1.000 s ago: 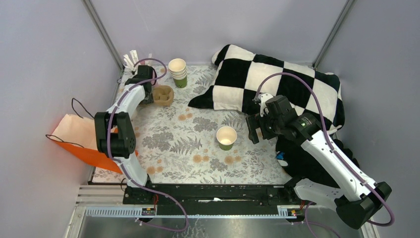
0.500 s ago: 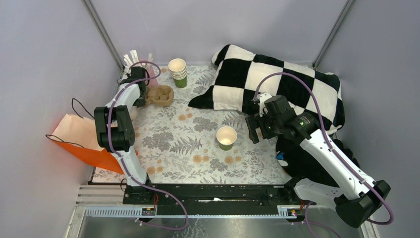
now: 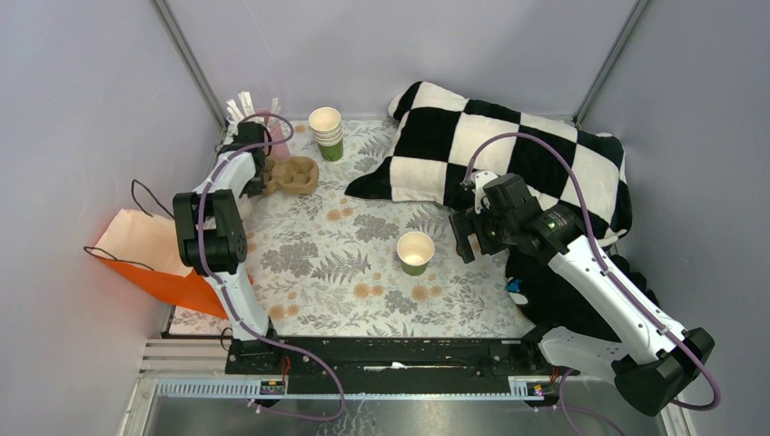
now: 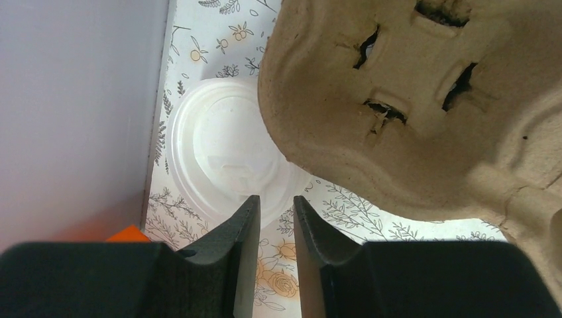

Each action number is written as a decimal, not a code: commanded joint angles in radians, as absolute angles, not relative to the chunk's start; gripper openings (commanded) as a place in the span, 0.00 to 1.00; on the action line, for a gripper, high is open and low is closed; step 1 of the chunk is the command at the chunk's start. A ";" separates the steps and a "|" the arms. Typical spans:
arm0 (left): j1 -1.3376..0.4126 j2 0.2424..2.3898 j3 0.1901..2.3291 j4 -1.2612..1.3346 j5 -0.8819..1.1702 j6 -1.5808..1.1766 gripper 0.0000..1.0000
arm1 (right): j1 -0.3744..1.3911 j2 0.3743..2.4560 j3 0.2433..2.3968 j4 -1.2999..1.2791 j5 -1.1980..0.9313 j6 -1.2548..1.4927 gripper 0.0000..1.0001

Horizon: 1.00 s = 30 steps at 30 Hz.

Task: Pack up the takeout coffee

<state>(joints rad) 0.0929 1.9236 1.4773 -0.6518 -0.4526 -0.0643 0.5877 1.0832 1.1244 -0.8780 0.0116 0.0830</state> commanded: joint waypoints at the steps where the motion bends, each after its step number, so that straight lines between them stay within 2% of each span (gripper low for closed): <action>1: 0.104 1.943 1.512 -0.625 -0.442 -0.045 0.28 | 0.595 1.085 1.138 -0.856 0.033 0.070 1.00; 6: 0.109 1.954 1.523 -0.627 -0.436 -0.037 0.28 | 0.595 1.085 1.140 -0.854 0.035 0.068 1.00; 13: 0.111 1.958 1.524 -0.627 -0.439 -0.036 0.21 | 0.596 1.081 1.138 -0.856 0.033 0.068 1.00; 22: 0.112 1.927 1.550 -0.642 -0.439 -0.028 0.26 | 0.595 1.081 1.134 -0.852 0.025 0.069 1.00; 30: 0.112 1.951 1.549 -0.647 -0.431 -0.031 0.24 | 0.595 1.080 1.134 -0.851 0.024 0.068 1.00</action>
<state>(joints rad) 0.1040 1.9606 1.5188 -0.6559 -0.4408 -0.0353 0.5877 1.0832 1.1244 -0.8776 0.0162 0.0822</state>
